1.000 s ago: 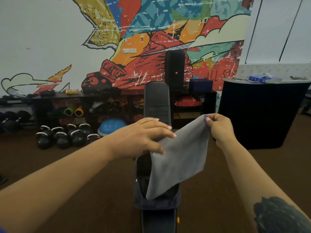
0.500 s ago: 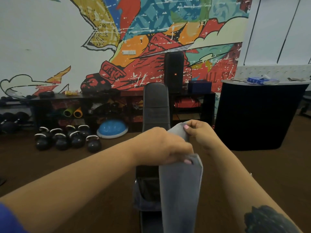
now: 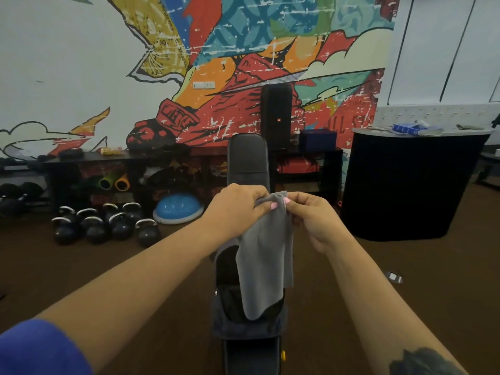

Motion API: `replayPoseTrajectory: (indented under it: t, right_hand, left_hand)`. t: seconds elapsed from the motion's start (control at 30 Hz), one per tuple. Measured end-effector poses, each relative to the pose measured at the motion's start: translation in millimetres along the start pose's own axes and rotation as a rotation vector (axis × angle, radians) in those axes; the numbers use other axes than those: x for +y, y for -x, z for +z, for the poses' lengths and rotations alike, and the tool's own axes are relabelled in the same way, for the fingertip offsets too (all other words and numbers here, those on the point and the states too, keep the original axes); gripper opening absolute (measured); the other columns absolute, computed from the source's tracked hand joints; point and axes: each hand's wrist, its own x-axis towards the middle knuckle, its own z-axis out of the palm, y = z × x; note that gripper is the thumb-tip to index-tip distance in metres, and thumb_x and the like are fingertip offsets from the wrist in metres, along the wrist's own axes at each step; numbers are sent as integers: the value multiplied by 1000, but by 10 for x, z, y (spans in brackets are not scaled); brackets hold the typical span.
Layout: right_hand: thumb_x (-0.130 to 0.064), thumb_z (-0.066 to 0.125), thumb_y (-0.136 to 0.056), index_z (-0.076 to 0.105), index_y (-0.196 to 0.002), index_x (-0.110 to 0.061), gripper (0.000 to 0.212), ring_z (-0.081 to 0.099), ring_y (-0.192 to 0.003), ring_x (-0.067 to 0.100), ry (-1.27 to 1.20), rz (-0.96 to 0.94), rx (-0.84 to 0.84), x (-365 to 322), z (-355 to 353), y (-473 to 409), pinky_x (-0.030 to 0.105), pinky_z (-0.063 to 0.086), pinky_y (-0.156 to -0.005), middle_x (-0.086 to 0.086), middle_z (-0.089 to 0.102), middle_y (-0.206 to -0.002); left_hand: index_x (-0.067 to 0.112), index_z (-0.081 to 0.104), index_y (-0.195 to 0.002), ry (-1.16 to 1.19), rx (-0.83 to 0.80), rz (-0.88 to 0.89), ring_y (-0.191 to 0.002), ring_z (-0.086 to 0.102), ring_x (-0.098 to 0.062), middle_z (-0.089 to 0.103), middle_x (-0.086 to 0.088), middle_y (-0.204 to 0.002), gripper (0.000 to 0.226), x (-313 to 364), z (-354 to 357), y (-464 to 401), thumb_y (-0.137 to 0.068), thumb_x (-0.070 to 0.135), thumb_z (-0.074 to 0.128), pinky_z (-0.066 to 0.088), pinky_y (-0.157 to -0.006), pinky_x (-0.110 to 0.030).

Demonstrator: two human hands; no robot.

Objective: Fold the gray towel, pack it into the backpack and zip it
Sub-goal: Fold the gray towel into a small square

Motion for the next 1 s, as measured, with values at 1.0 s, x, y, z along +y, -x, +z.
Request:
replayPoseTrajectory:
  t: [1.0]
  right_hand:
    - [-17, 69, -83, 72, -103, -12, 21, 64, -93, 4, 75, -76, 123, -25, 59, -24, 11, 52, -68, -4, 72, -96]
  left_hand:
    - [28, 53, -82, -100, 48, 23, -60, 48, -7, 45, 16, -62, 23, -3, -44, -63, -91, 48, 48, 27, -52, -15]
